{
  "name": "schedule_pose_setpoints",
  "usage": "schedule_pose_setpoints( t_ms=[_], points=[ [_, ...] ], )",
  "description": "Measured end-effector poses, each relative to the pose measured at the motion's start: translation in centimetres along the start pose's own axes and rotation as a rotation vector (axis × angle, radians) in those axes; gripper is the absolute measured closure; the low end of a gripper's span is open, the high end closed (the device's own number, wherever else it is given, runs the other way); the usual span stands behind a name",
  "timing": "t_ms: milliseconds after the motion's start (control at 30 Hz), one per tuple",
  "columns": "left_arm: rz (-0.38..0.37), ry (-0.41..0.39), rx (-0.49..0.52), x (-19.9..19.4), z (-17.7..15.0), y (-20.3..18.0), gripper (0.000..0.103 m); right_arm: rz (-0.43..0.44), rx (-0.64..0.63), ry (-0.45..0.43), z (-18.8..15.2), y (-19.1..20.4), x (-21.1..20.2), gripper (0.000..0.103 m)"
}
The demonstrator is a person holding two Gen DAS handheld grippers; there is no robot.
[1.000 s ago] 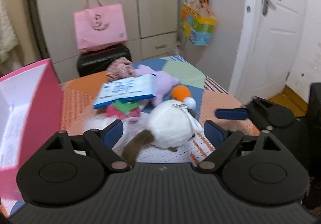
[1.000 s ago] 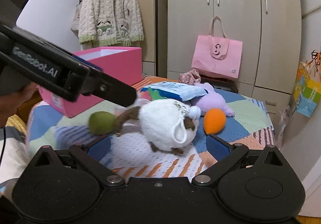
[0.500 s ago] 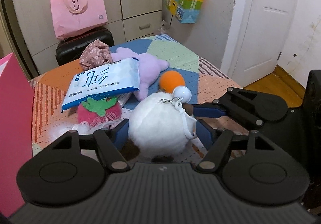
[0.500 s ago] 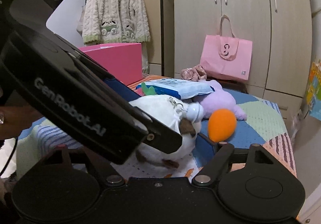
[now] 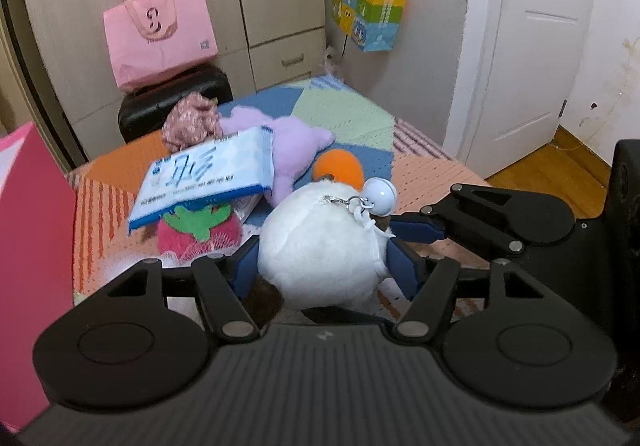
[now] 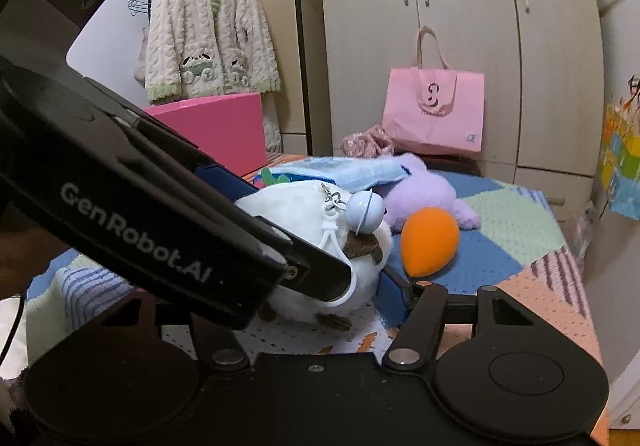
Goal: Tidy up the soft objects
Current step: 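Close the left gripper on the white plush cat and lift it, then carry the white plush cat with the left gripper over the pink box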
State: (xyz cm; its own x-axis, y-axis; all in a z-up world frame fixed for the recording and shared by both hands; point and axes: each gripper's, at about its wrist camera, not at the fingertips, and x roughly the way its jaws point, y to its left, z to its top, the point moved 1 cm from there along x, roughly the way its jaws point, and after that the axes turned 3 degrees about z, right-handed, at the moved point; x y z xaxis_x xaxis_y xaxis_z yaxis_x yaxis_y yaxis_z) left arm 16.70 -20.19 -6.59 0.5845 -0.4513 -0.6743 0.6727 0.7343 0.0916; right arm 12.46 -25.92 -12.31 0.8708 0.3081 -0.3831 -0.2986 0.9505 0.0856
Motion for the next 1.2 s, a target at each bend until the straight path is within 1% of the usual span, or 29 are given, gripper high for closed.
schedule_pose_setpoints(
  t_ms=[133, 300, 433, 533, 667, 767, 833, 933, 1033, 1133, 1200],
  points=[
    [0.002, -0.043, 0.02, -1.8, 0.4, -0.4, 0.038, -0.017, -0.011, -0.022, 0.8, 0.5, -1.3, 0.035],
    [0.0, -0.104, 0.046, -4.3, 0.8, -0.9, 0.037, -0.065, -0.056, -0.059, 2.1, 1.7, -3.0, 0.035],
    [-0.006, -0.134, 0.05, -6.3, 1.1, -0.9, 0.037, -0.099, -0.084, -0.075, 3.2, 2.7, -4.3, 0.035],
    [-0.01, -0.136, 0.035, -8.0, 1.2, -0.7, 0.037, -0.104, -0.091, -0.069, 4.2, 3.6, -5.1, 0.035],
    [-0.013, -0.107, -0.008, -10.4, 1.0, 0.0, 0.037, -0.083, -0.086, -0.027, 5.7, 5.3, -6.1, 0.035],
    [-0.022, -0.075, -0.05, -12.1, 0.3, 0.9, 0.037, -0.055, -0.088, 0.017, 6.6, 7.0, -6.8, 0.035],
    [-0.023, -0.048, -0.084, -13.2, -0.3, 1.7, 0.037, -0.021, -0.089, 0.054, 7.0, 8.1, -7.2, 0.035],
    [-0.014, -0.006, -0.142, -14.8, -1.7, 3.1, 0.037, 0.056, -0.081, 0.1, 7.4, 9.7, -7.3, 0.034],
    [0.005, 0.052, -0.195, -16.4, -3.2, 4.8, 0.038, 0.138, -0.085, 0.145, 7.7, 11.6, -6.9, 0.034],
    [0.036, 0.084, -0.239, -17.8, -4.2, 6.5, 0.038, 0.219, -0.096, 0.18, 8.2, 13.6, -6.0, 0.034],
    [0.058, 0.088, -0.276, -18.7, -4.7, 7.9, 0.038, 0.264, -0.11, 0.189, 8.7, 15.0, -5.2, 0.034]
  ],
)
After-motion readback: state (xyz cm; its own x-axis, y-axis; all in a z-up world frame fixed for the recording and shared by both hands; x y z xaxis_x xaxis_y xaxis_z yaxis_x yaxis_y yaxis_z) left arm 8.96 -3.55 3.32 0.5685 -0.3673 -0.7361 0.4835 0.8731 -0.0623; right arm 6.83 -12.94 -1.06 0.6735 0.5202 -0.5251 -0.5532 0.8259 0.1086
